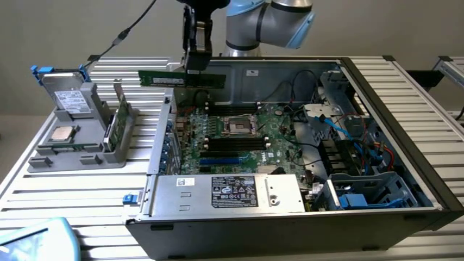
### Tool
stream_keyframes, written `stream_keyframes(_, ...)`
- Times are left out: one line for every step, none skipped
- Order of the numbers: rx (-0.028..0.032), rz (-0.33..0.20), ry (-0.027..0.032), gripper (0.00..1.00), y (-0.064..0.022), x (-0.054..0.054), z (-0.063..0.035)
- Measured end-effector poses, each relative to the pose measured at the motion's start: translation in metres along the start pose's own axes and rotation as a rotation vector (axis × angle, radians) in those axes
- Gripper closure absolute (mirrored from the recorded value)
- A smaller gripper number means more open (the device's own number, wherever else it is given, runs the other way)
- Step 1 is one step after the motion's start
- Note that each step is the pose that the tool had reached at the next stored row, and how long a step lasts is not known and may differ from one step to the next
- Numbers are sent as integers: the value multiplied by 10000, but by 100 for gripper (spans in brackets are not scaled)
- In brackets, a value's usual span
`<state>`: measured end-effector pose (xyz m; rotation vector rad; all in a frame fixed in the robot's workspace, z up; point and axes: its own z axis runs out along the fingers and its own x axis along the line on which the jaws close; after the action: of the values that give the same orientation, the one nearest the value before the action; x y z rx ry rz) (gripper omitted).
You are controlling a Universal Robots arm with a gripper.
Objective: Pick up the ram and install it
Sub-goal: 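Pick up the ram and move it above insertion slot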
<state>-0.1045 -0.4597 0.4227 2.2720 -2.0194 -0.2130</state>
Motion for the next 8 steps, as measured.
stream_keyframes(67, -1, 9, 86, -28, 3, -3)
stream_keyframes(134, -3, 16, 86, -55, 6, -6)
stream_keyframes(205, -5, 23, 86, -84, 9, -8)
stream_keyframes(273, -7, 31, 86, -113, 13, -11)
stream_keyframes(332, -9, 36, 86, -144, 16, -13)
stream_keyframes(367, -9, 41, 86, -182, 21, -15)
stream_keyframes(388, -9, 45, 86, -229, 26, -17)
stream_keyframes(398, -9, 47, 86, -274, 32, -17)
